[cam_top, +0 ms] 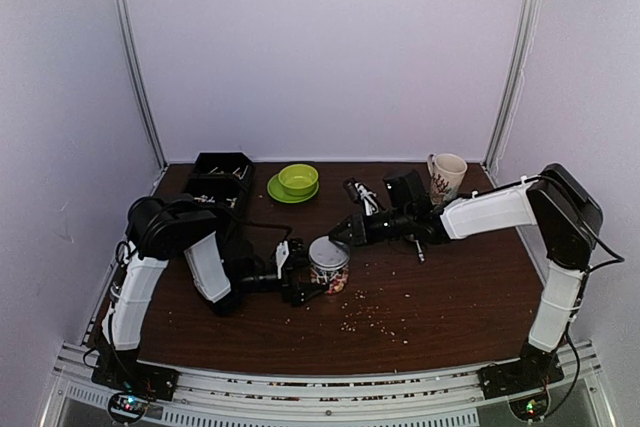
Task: Pack the candies
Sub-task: Screw the box lid onto the packing bottle.
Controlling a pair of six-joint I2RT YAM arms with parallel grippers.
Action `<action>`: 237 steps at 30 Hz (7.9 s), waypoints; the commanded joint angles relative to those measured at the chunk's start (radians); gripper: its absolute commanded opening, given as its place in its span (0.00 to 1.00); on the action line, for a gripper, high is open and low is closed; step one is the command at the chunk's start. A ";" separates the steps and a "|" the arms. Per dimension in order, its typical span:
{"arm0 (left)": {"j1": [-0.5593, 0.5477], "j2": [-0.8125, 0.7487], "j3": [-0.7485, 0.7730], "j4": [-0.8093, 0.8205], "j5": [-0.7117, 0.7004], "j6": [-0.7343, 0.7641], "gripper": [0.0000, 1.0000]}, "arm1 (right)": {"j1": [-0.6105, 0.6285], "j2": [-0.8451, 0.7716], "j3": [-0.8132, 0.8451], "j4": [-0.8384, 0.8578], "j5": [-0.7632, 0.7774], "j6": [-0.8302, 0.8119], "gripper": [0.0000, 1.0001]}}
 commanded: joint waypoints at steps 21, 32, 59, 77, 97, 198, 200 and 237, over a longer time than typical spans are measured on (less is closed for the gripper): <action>-0.002 0.040 -0.002 0.013 -0.060 -0.043 0.85 | 0.008 -0.128 -0.184 0.032 0.006 0.043 0.14; -0.003 0.048 0.005 0.013 -0.059 -0.042 0.84 | 0.010 -0.234 -0.313 0.084 0.005 0.049 0.14; -0.002 0.055 0.012 0.013 -0.006 -0.032 0.83 | -0.017 0.095 0.336 -0.356 -0.119 -0.203 0.41; -0.002 0.059 0.018 0.013 0.000 -0.037 0.83 | -0.020 0.138 0.351 -0.510 -0.201 -0.345 0.27; -0.002 0.062 0.015 0.013 -0.061 -0.049 0.78 | -0.031 -0.006 0.149 -0.557 -0.123 -0.352 0.13; 0.014 0.074 0.028 0.013 -0.037 -0.078 0.75 | 0.042 -0.239 0.063 -0.669 0.089 -0.405 0.19; 0.013 0.073 0.029 0.013 -0.033 -0.079 0.75 | 0.029 -0.248 0.084 -0.665 0.086 -0.401 0.21; 0.012 0.081 0.037 0.013 -0.016 -0.072 0.75 | -0.015 0.180 0.477 -0.726 -0.134 -0.442 0.26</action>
